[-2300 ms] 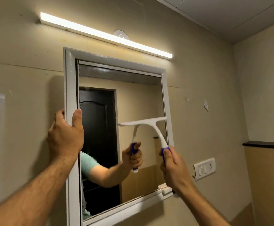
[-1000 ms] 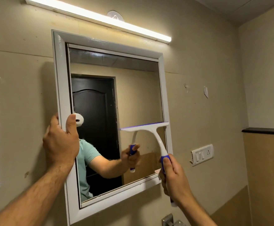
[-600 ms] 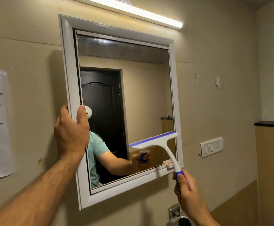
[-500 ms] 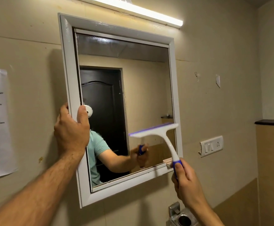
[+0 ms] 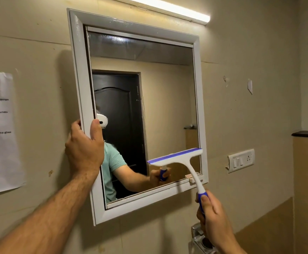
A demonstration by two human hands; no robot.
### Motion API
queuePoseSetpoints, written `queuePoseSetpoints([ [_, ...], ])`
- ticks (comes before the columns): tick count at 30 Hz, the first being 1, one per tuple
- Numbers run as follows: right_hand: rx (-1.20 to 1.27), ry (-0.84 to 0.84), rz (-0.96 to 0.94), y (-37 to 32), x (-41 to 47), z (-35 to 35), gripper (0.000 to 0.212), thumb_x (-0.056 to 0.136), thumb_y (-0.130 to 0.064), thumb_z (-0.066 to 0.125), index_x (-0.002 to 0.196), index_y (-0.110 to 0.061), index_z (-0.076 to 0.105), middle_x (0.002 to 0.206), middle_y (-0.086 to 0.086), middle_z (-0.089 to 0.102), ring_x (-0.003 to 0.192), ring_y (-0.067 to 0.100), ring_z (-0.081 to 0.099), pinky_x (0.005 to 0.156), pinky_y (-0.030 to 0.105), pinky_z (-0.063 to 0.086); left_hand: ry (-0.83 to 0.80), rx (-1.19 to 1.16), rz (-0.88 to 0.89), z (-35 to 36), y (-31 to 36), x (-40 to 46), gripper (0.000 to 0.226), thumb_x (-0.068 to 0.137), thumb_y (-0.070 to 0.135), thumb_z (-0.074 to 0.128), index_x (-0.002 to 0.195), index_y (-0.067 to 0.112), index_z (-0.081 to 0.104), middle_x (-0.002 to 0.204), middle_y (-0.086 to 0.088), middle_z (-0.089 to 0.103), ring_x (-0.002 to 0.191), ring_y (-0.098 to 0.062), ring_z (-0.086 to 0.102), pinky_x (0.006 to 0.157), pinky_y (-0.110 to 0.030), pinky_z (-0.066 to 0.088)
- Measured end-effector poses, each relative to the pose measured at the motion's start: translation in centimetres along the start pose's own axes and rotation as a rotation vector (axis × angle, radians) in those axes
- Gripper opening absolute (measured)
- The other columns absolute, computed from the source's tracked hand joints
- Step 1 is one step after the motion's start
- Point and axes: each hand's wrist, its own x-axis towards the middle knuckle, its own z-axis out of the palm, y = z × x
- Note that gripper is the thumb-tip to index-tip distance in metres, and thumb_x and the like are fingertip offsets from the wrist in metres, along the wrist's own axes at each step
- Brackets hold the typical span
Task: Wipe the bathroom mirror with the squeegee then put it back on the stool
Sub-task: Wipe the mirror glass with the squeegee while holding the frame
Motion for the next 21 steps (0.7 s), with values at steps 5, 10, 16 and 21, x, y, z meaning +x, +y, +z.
queuePoseSetpoints([
  [5, -0.05, 0.053, -0.148, -2.6, 1.3, 0.5, 0.027, 0.102, -0.03, 0.04, 0.093, -0.014, 0.06, 0.059, 0.0, 0.043, 0.048, 0.01, 0.035, 0.044, 0.025, 0.032, -0.011, 0.034, -0.046, -0.2, -0.4, -0.5, 0.056, 0.092, 0.062, 0.039, 0.1, 0.009, 0.057, 0.087, -0.007, 0.064, 0.07, -0.018, 0.055, 0.054, -0.027, 0.042],
  [10, -0.038, 0.036, -0.111, -1.6, 1.1, 1.1, 0.027, 0.103, -0.027, 0.037, 0.095, -0.011, 0.056, 0.063, 0.007, 0.041, 0.05, 0.011, 0.034, 0.045, 0.027, 0.031, -0.009, 0.029, -0.062, -0.4, -0.7, -1.8, 0.056, 0.092, 0.06, 0.042, 0.1, 0.007, 0.056, 0.089, -0.011, 0.064, 0.069, -0.015, 0.049, 0.049, -0.017, 0.031],
  [16, 0.031, 0.021, 0.021, 1.4, -1.4, 0.7, 0.029, 0.101, -0.027, 0.041, 0.093, -0.004, 0.056, 0.056, 0.004, 0.04, 0.046, 0.013, 0.032, 0.043, 0.028, 0.029, -0.034, -0.036, -0.054, -0.5, -1.0, -1.7, 0.054, 0.092, 0.06, 0.042, 0.102, 0.008, 0.054, 0.087, 0.003, 0.055, 0.071, -0.011, 0.051, 0.049, -0.01, 0.029],
  [21, 0.112, 0.021, -0.015, -1.1, -0.4, 0.9, 0.032, 0.101, -0.031, 0.041, 0.093, -0.004, 0.056, 0.061, 0.01, 0.042, 0.04, 0.009, 0.034, 0.036, 0.023, 0.03, -0.025, -0.031, -0.065, -0.6, -0.9, -1.9, 0.05, 0.092, 0.057, 0.043, 0.103, 0.01, 0.056, 0.089, 0.006, 0.055, 0.073, -0.009, 0.05, 0.051, -0.007, 0.029],
])
